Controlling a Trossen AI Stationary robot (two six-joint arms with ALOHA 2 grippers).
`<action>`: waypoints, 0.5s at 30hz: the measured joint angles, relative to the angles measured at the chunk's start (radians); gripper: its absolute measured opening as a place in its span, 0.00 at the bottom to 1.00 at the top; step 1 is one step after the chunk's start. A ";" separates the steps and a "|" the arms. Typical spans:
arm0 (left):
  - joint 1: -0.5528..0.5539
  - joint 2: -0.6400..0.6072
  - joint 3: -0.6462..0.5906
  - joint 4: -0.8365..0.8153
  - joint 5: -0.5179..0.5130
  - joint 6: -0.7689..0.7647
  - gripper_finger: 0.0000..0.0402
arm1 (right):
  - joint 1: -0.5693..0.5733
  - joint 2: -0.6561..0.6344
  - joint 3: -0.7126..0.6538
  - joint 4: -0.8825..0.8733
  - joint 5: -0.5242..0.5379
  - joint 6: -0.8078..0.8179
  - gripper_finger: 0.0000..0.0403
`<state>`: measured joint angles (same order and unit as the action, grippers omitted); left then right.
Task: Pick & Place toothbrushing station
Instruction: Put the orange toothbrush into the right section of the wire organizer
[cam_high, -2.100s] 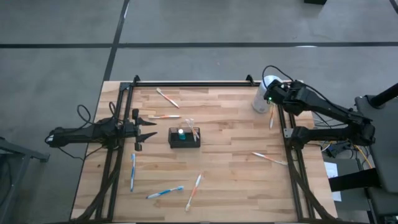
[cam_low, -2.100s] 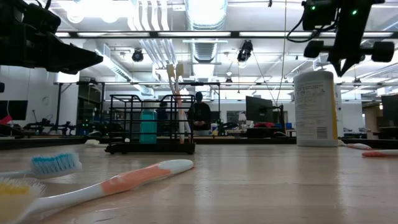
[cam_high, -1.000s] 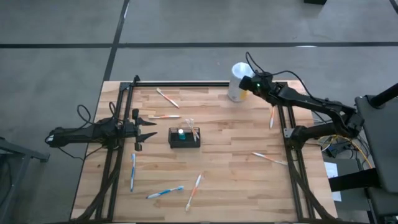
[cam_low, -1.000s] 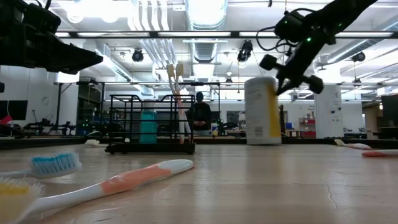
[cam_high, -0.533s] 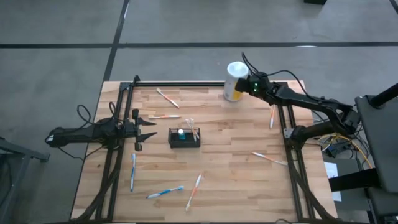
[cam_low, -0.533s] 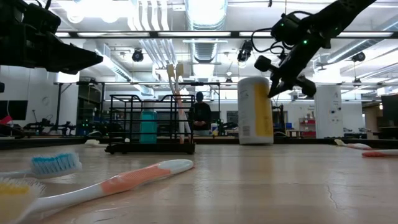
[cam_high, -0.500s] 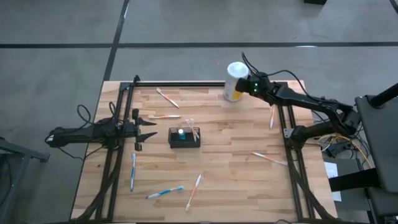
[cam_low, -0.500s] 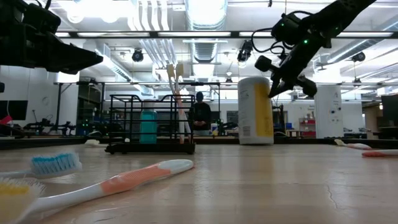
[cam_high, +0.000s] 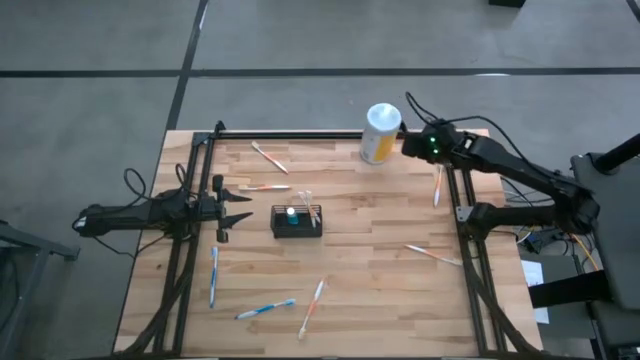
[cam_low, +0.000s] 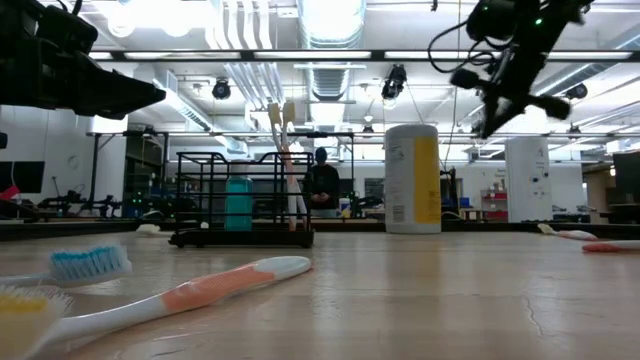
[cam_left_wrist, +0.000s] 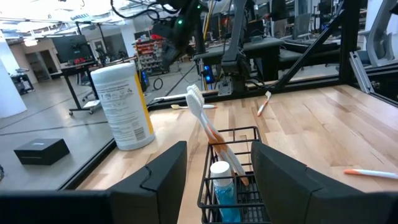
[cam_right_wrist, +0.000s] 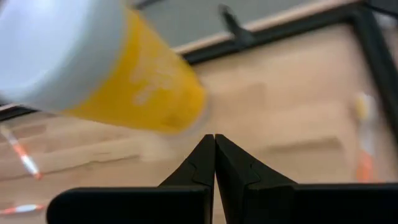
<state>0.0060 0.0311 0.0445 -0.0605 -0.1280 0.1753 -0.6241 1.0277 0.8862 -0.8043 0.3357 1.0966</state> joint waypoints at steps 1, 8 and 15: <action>0.000 0.000 0.000 0.000 0.000 0.000 0.47 | 0.003 -0.008 0.007 -0.042 0.003 0.020 0.02; 0.000 0.000 0.000 0.000 0.000 0.000 0.46 | 0.004 -0.015 0.009 -0.259 0.003 0.180 0.02; 0.000 0.000 0.000 0.000 0.000 0.000 0.46 | 0.004 0.025 0.008 -0.370 0.027 0.214 0.02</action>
<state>0.0059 0.0311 0.0448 -0.0605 -0.1280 0.1757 -0.6197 1.0523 0.8940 -1.1740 0.3622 1.3102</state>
